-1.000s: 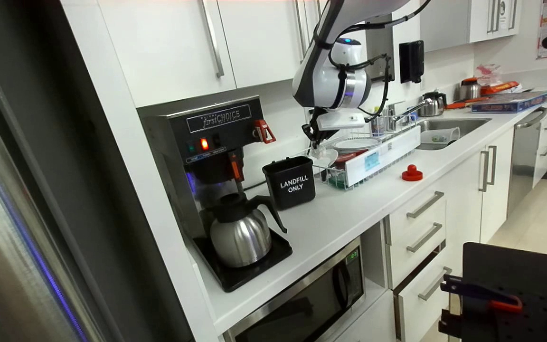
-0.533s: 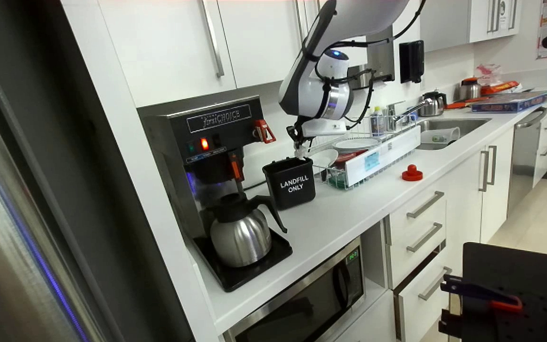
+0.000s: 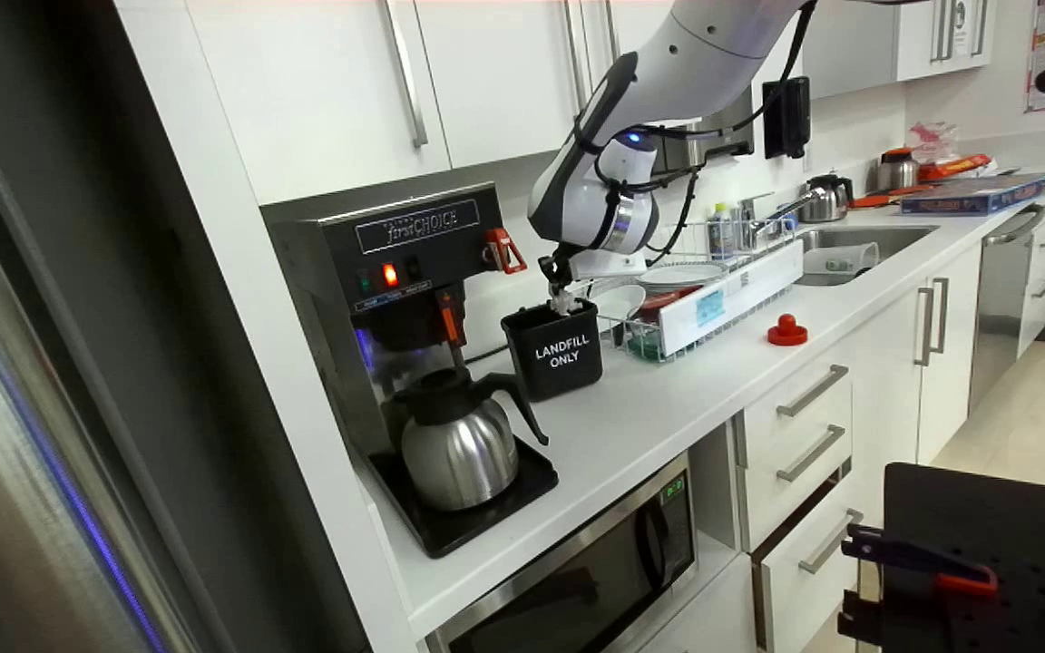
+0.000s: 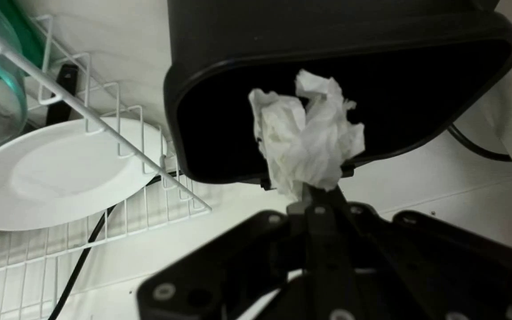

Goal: Put the crumpled paper in the black bin

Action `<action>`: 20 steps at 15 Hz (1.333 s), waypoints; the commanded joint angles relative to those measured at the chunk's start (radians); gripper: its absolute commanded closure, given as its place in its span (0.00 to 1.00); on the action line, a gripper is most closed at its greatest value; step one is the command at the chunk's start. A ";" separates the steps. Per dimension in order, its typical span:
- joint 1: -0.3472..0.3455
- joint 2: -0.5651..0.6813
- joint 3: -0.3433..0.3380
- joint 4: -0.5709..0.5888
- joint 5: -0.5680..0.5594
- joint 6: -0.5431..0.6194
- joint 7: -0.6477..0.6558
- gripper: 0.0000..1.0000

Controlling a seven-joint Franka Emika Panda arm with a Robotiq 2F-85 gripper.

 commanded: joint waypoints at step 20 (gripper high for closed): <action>-0.041 -0.296 -0.037 -0.236 0.030 -0.072 0.016 0.00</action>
